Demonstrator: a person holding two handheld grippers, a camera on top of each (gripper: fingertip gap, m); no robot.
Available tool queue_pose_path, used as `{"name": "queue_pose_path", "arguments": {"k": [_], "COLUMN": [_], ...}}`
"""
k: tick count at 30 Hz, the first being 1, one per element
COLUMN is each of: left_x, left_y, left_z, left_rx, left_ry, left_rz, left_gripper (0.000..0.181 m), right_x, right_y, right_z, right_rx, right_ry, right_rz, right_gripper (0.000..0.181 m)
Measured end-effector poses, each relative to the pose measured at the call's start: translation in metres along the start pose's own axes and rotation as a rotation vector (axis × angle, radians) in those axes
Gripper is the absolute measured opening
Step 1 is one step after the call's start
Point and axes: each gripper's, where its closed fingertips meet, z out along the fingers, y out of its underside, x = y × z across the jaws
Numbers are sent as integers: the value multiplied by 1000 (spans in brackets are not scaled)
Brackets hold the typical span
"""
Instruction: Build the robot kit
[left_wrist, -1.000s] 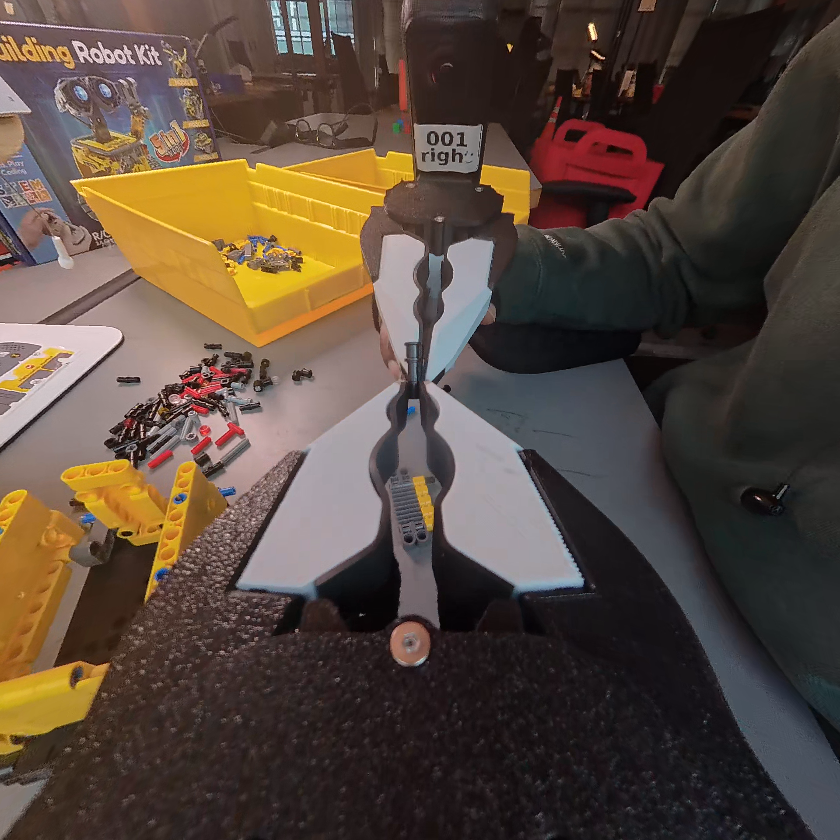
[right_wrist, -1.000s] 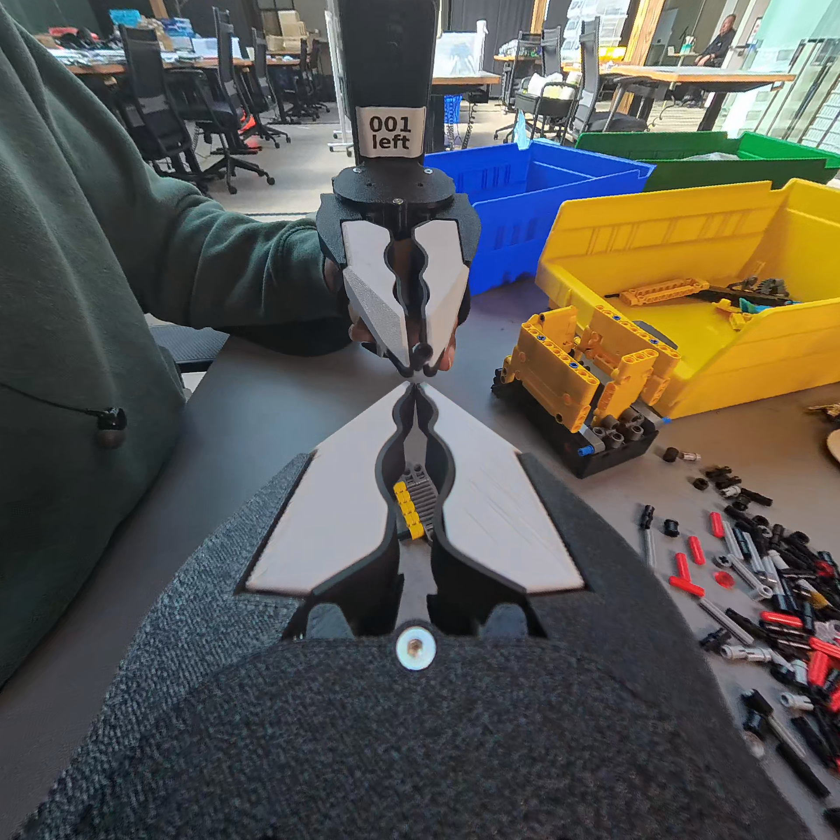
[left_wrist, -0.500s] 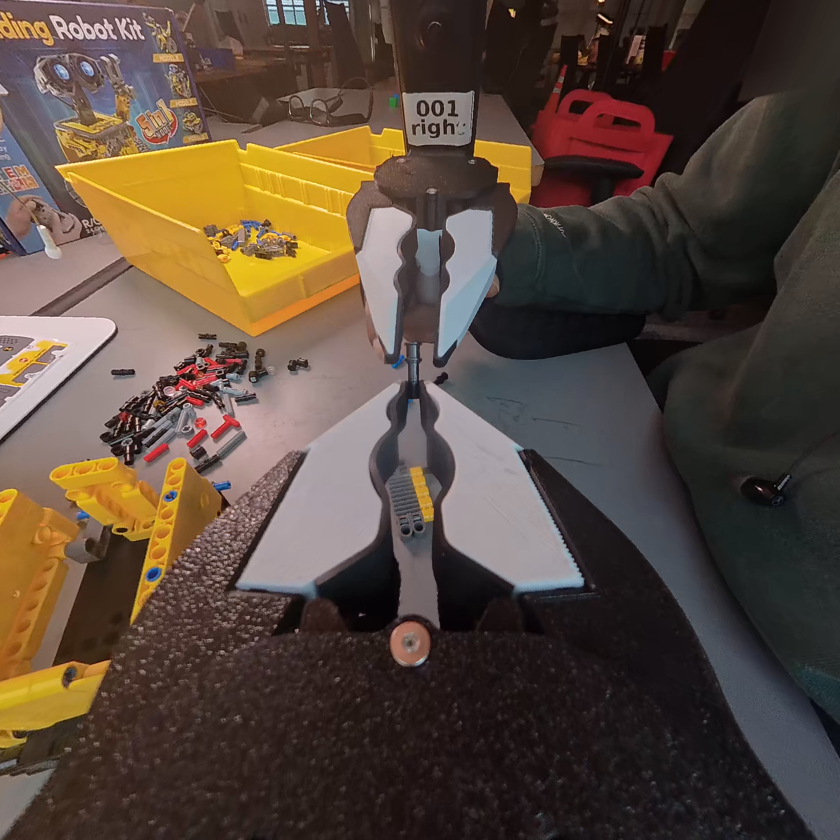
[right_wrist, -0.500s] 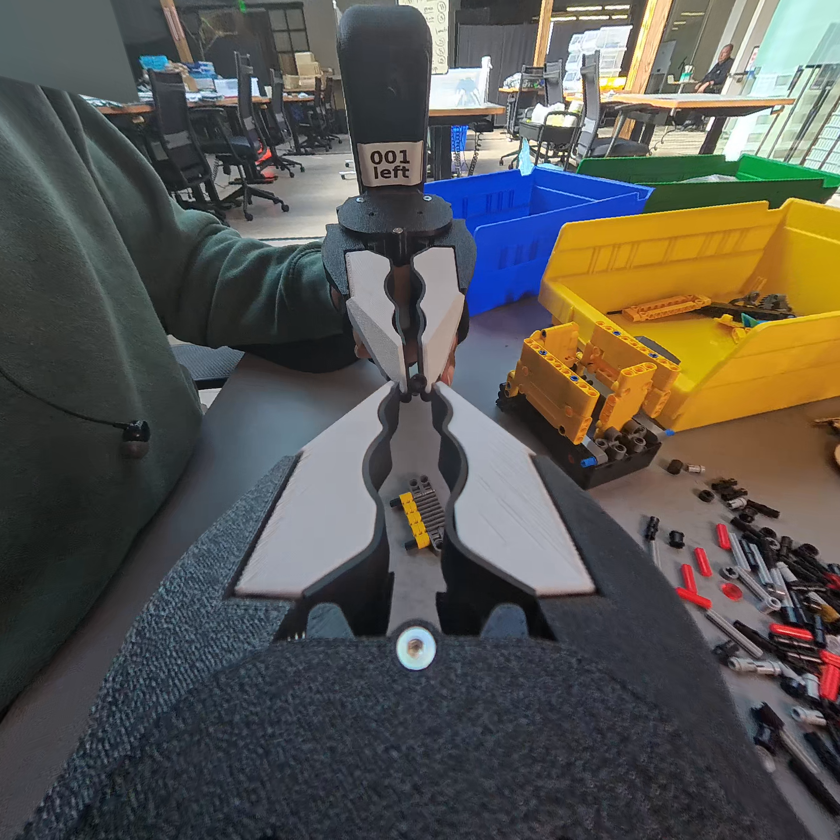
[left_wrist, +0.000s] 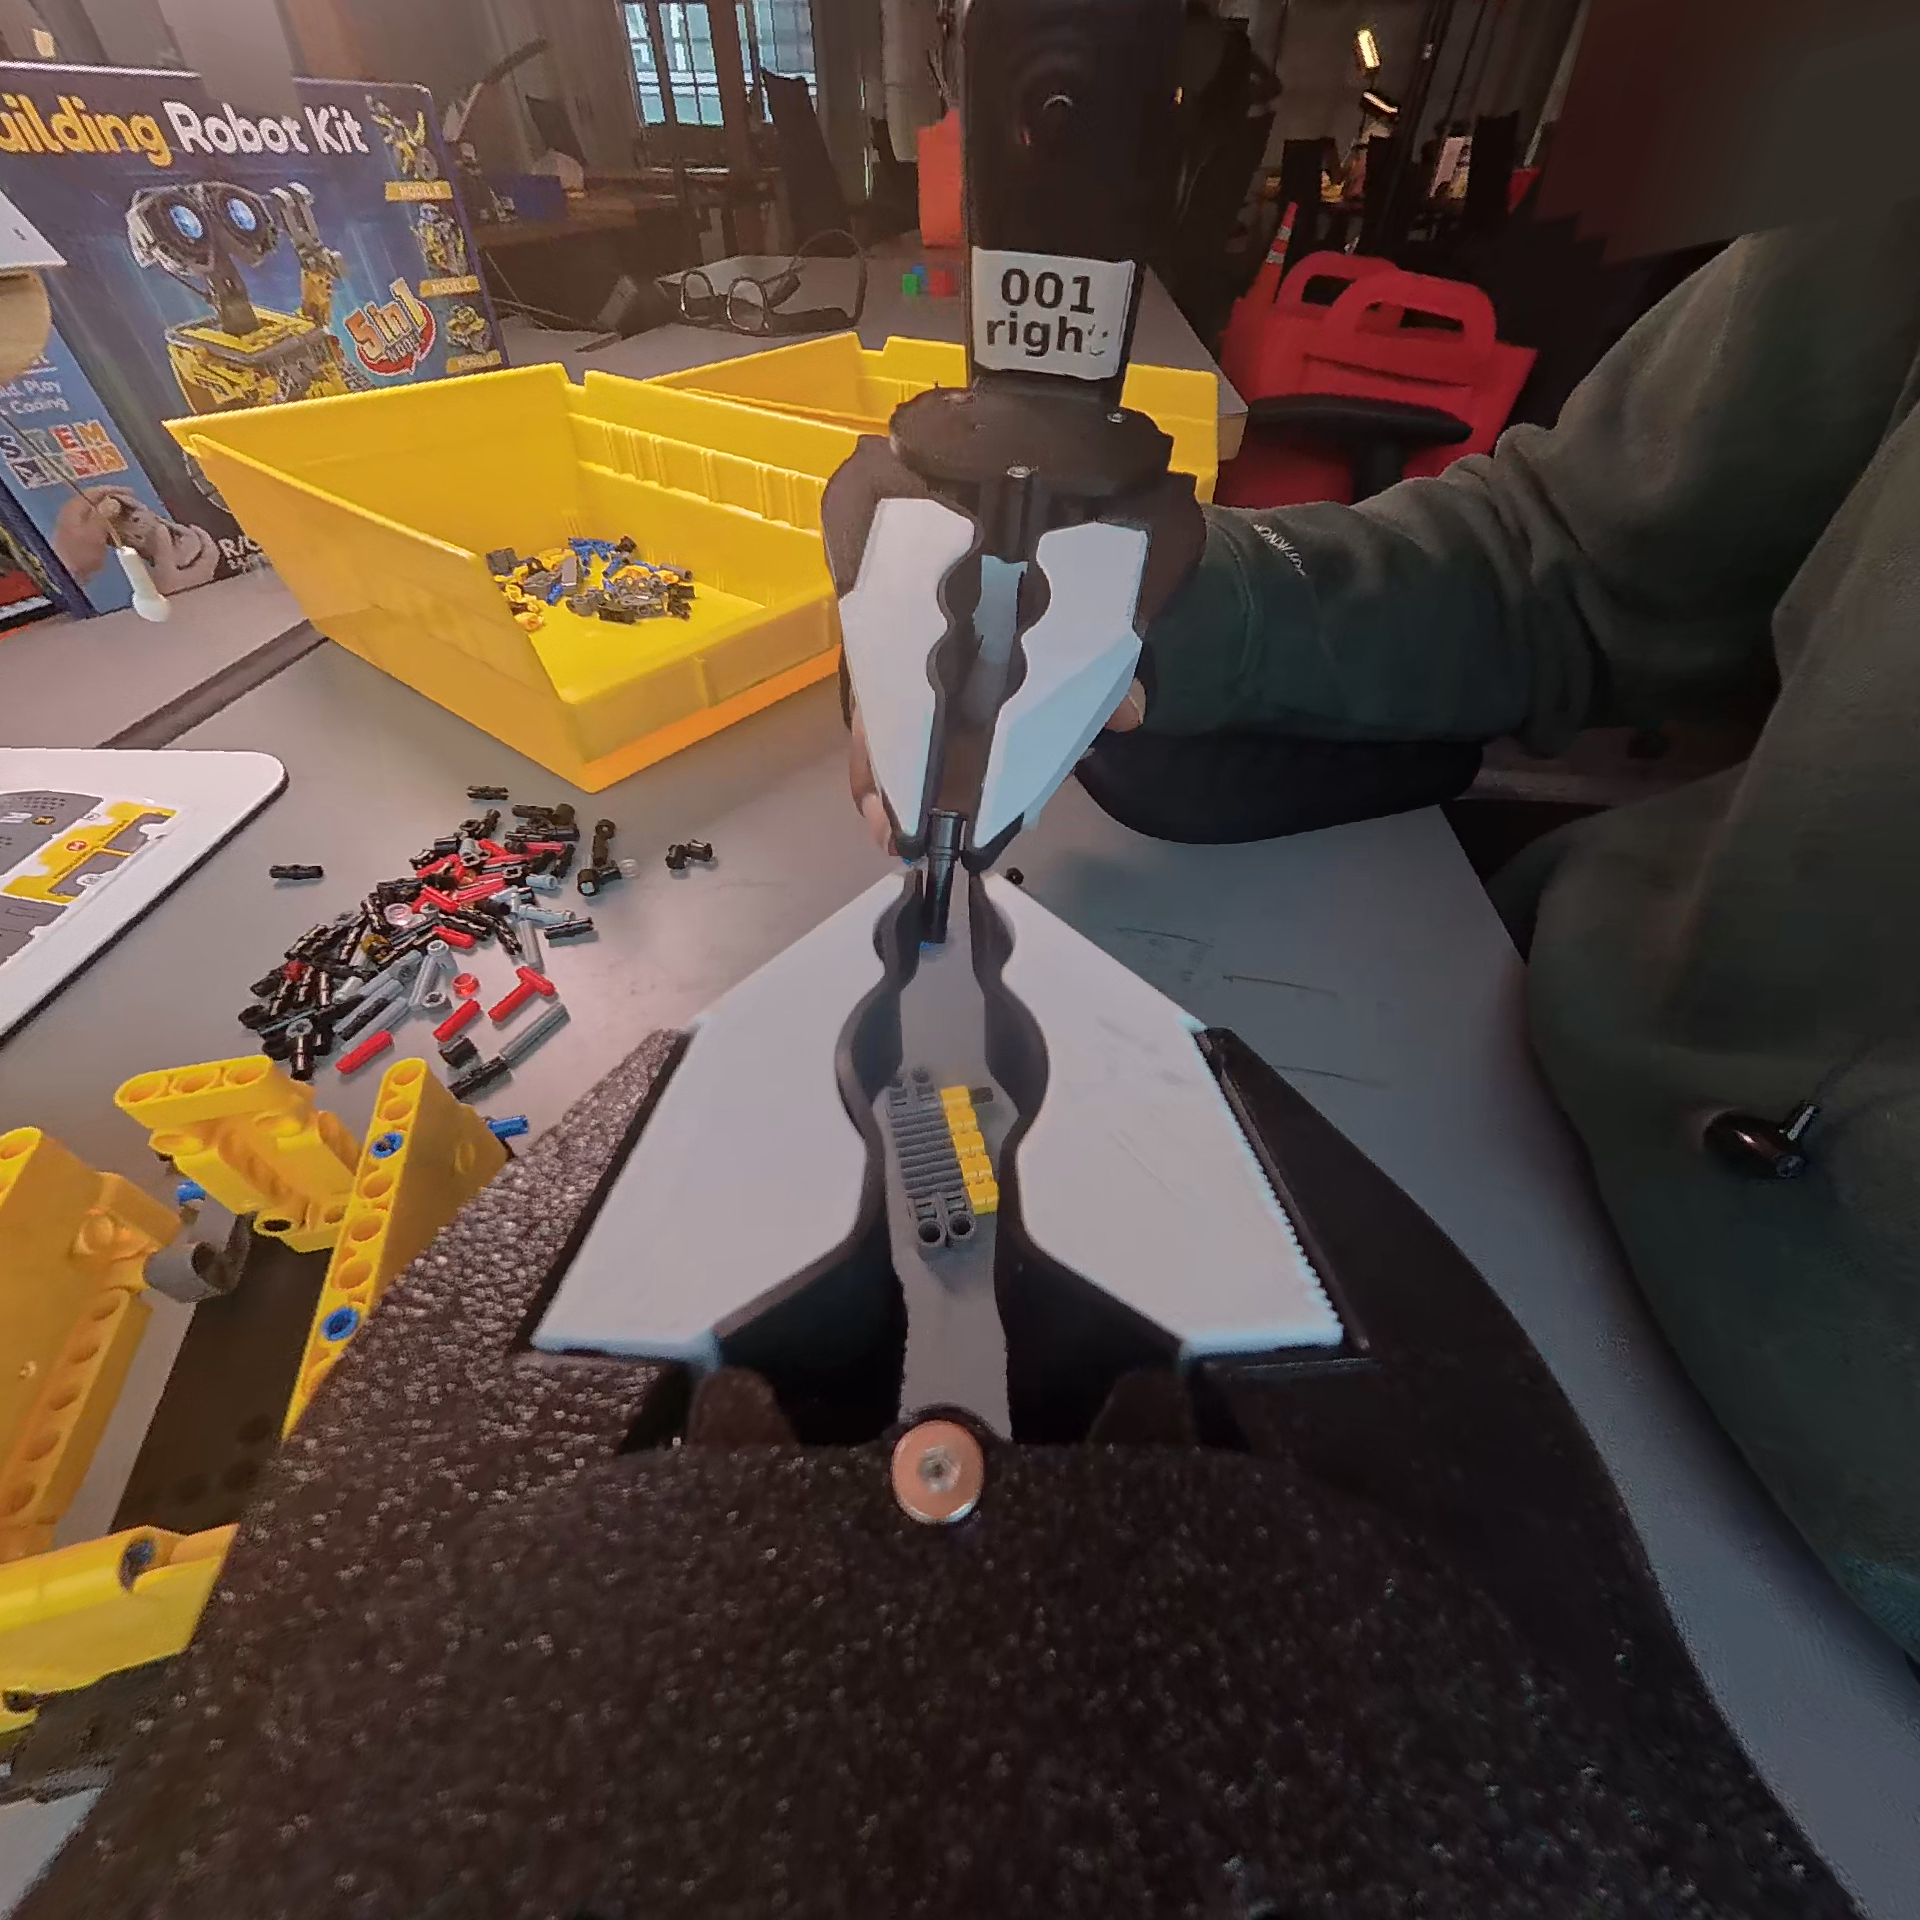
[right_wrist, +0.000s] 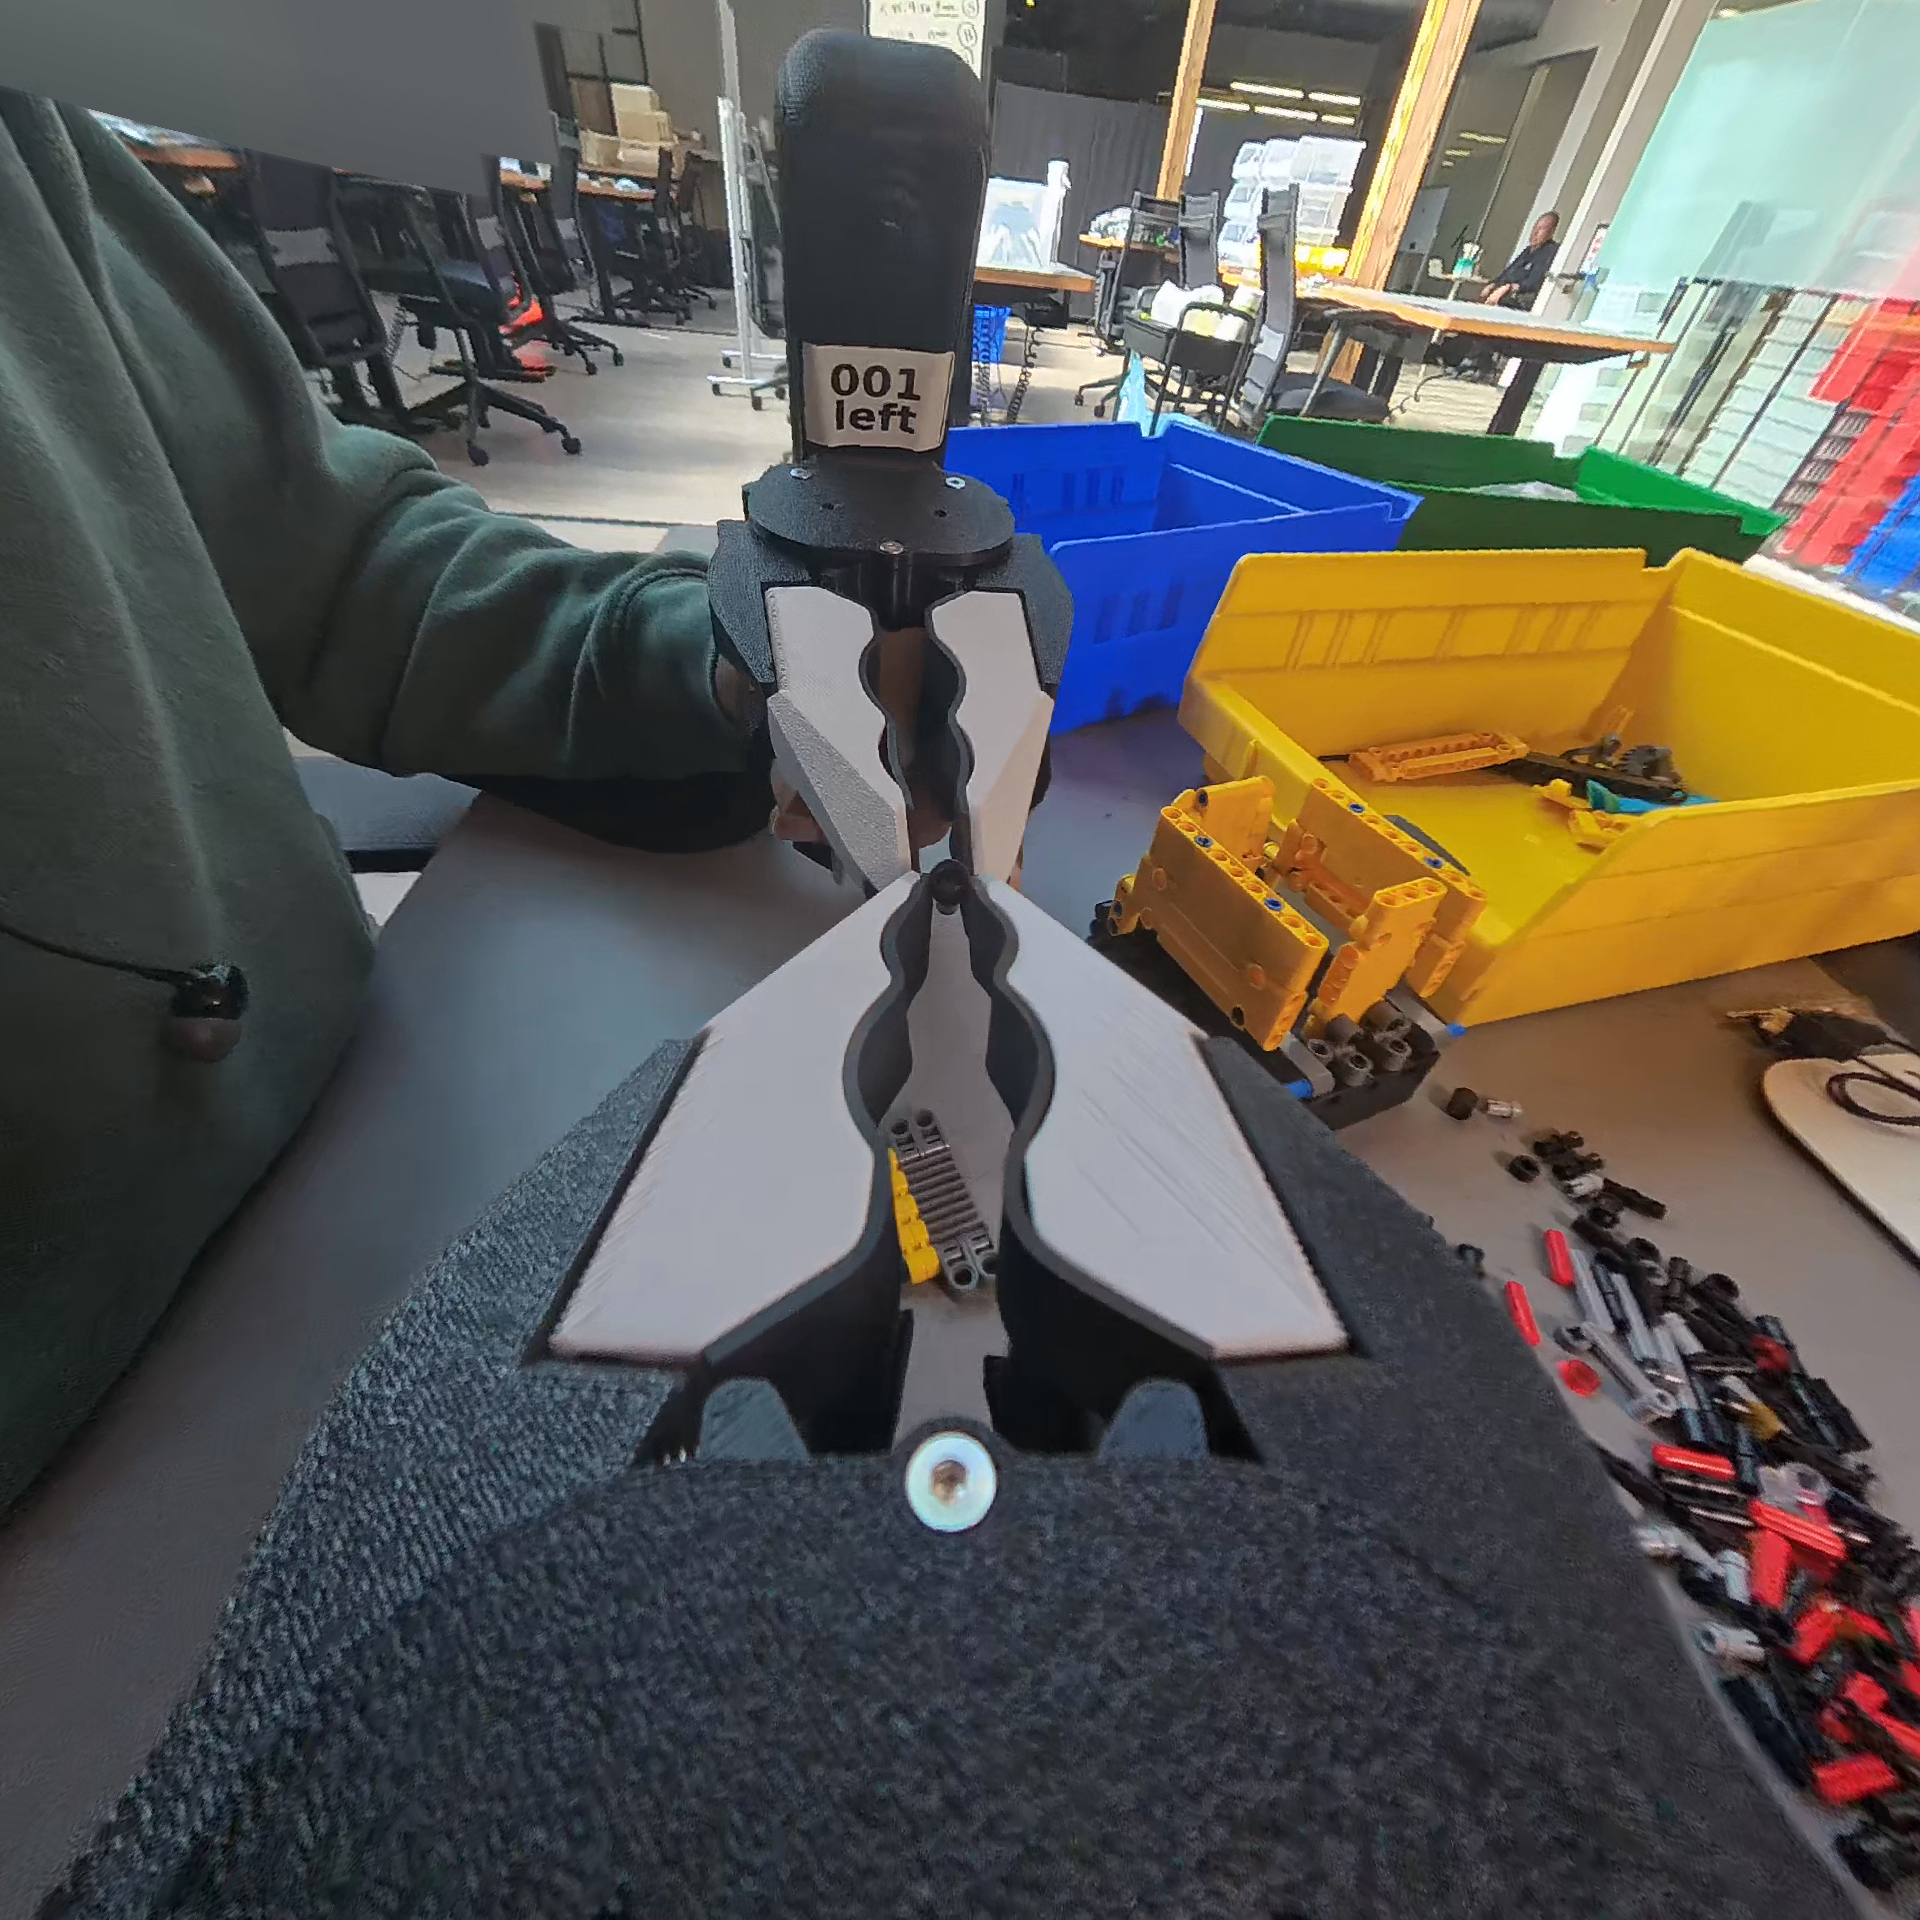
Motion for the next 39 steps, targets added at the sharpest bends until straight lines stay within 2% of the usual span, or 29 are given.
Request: {"name": "queue_pose_path", "arguments": {"k": [3, 8, 24, 31, 33, 35, 37, 39], "left_x": [4, 18, 18, 14, 5, -4, -10, -14], "left_y": [-7, -11, -9, -8, -6, -2, 2, 7], "left_z": [-2, 0, 2, 2, -1, -3, -4, -2], "left_rx": [33, 55, 50, 36, 15, -13, -40, -70], "left_ry": [10, 36, 28, 18, -29, -68, -98, -121], "left_rz": [43, 136, 143, 125, 118, 114, 109, 109], "left_gripper": [5, 3, 3, 3, 3, 3, 3, 3], "right_x": [-7, -19, -19, -14, 7, 27, 38, 28], "right_y": [-11, -18, -11, -11, -10, -4, 24, 51], "right_z": [0, 0, -5, -10, -25, -50, -75, -90], "right_rx": [6, 12, -21, -25, -70, -132, -297, -432], "right_ry": [23, -11, -14, -11, 69, 141, 191, 176], "right_rz": [-87, -117, -157, -117, -110, -63, -7, 51], "right_gripper": [6, 6, 6, 7, 17, 17, 16, 16]}}
